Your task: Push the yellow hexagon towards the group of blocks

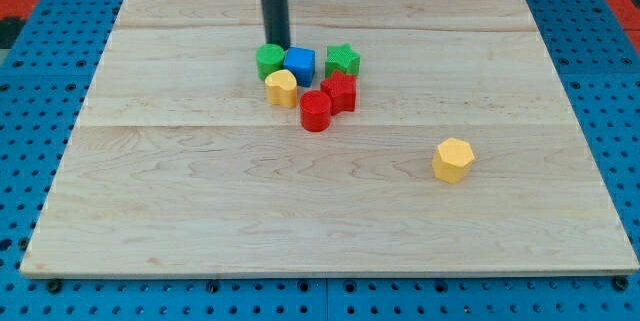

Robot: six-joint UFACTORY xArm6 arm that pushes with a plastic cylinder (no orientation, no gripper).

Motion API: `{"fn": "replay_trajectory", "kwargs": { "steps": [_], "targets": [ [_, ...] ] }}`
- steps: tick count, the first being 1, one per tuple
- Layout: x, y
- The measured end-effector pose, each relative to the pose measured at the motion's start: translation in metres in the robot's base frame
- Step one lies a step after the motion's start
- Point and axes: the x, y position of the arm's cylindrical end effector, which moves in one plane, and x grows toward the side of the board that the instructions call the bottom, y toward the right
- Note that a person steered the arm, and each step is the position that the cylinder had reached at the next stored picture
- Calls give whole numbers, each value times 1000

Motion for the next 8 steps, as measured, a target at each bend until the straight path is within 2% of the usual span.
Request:
{"fn": "replay_trajectory", "kwargs": {
  "steps": [1, 2, 3, 4, 5, 6, 7, 8],
  "targets": [
    [5, -17],
    [-24, 10],
    [-30, 110],
    [-3, 213],
    [72, 241],
    [151, 230],
    [182, 175],
    [197, 184]
  ]
}}
